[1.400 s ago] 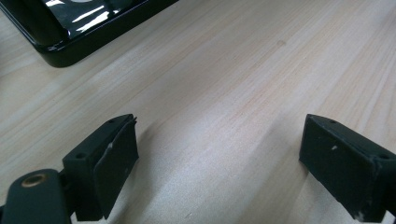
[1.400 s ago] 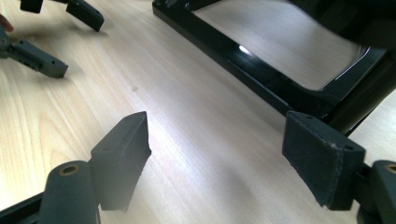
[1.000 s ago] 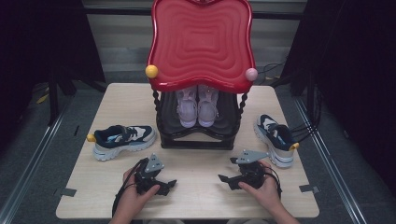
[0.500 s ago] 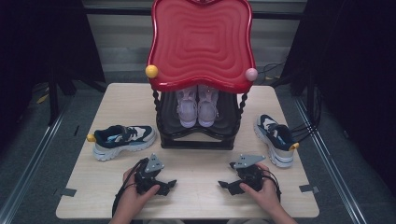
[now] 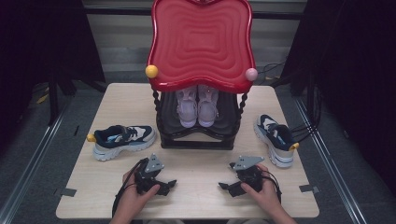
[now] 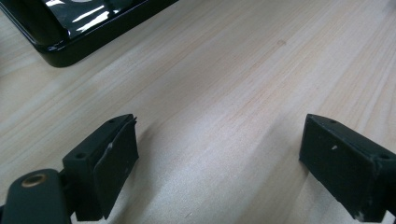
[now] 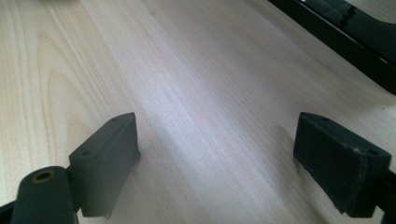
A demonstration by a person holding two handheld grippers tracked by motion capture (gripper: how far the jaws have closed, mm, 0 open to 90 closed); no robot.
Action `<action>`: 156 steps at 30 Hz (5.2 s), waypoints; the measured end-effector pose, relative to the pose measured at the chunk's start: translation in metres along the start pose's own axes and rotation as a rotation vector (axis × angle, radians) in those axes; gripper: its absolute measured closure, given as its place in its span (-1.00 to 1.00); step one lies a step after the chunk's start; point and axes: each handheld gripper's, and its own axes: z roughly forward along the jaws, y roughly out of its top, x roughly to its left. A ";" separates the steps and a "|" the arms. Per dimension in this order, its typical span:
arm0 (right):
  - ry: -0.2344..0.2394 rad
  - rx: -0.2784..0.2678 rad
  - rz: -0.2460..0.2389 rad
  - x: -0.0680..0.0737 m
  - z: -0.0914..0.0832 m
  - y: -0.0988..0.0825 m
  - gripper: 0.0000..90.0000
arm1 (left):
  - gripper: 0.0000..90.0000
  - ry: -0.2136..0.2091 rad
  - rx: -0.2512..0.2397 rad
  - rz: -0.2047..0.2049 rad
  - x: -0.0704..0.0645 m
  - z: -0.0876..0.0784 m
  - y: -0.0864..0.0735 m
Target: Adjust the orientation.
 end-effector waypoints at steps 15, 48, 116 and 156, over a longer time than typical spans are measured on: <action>0.002 0.001 0.000 0.000 0.000 0.000 -0.71 | -0.61 -0.001 0.073 -0.002 0.004 -0.008 0.004; 0.004 0.002 0.000 0.000 0.000 0.000 -0.71 | -0.49 0.040 0.377 0.036 0.082 -0.071 0.044; 0.004 0.001 0.003 0.000 0.000 0.000 -0.72 | 0.78 0.125 0.622 -0.079 0.125 -0.096 0.065; 0.004 0.002 0.000 0.000 0.000 0.000 -0.72 | 0.32 0.038 0.659 -0.035 0.104 -0.092 0.054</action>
